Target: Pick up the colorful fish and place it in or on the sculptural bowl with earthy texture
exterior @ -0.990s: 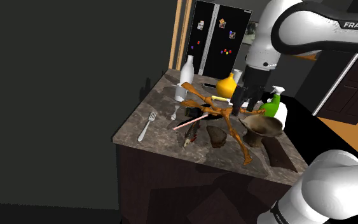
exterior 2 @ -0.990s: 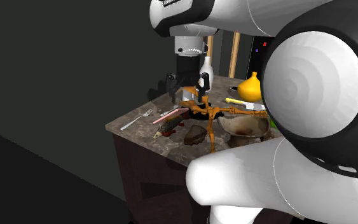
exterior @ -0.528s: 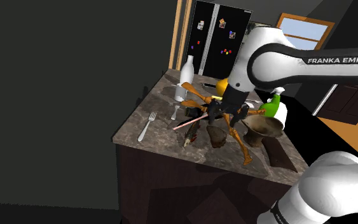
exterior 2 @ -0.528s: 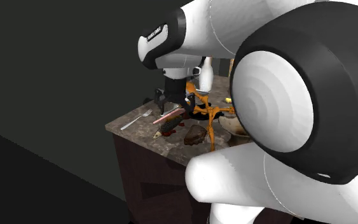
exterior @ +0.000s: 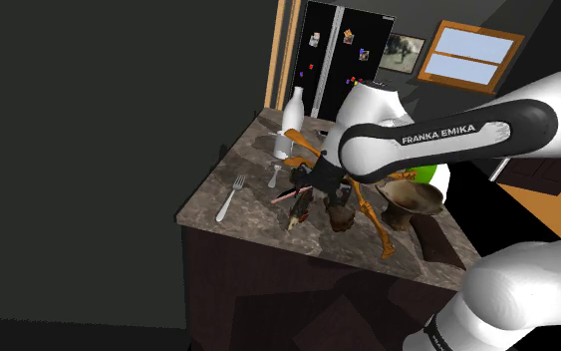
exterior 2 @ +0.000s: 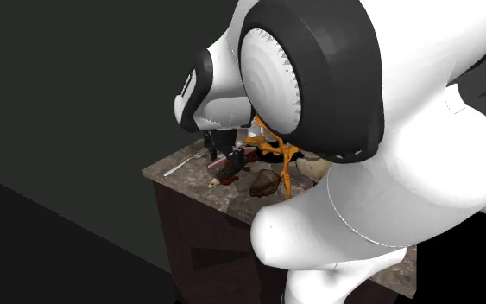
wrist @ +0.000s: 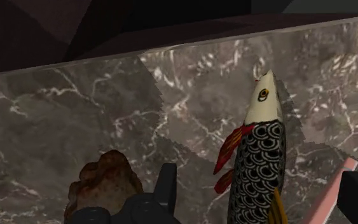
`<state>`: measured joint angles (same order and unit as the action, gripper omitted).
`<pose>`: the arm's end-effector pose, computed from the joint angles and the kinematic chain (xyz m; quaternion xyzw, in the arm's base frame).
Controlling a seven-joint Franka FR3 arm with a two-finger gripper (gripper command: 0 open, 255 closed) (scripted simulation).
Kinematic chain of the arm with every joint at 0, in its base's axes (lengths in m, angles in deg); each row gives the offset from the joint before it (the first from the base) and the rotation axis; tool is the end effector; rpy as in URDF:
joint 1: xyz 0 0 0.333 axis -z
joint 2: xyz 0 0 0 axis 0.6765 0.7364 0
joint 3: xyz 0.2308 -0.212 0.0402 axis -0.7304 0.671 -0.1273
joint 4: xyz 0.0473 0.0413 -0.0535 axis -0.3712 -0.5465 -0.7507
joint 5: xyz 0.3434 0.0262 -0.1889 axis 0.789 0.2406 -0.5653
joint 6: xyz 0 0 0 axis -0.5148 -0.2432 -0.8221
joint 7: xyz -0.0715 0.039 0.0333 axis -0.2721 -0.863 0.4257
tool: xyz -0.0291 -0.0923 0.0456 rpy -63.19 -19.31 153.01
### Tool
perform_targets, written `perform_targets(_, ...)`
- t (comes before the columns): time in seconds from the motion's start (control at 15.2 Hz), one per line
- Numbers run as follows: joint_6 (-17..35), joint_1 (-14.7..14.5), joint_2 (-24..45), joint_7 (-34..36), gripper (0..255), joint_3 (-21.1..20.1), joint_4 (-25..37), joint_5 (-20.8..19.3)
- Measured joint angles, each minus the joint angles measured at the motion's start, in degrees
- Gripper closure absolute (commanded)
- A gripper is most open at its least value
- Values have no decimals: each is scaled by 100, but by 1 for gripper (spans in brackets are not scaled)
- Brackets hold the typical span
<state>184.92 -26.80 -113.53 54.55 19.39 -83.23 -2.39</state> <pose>0.3839 0.0922 0.4023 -0.8723 0.4776 -0.0936 0.0469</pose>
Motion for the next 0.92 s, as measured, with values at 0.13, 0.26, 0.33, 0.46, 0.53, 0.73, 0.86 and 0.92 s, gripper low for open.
perform_targets(0.13,448,297,286,680,0,-361,35,-70)
perform_targets(0.26,749,430,493,917,0,-525,0,-117)
perform_targets(0.33,871,482,595,975,0,-584,-9,-149)
perform_targets(0.46,1083,558,763,1036,0,-666,-47,-201)
perform_targets(0.53,1180,613,869,1071,0,-714,-38,-250)
perform_targets(0.73,1423,707,1073,1146,0,-819,-80,-339)
perform_targets(0.86,1464,723,1107,1155,0,-834,-87,-354)
perform_targets(0.92,1470,725,1112,1157,0,-836,-87,-357)
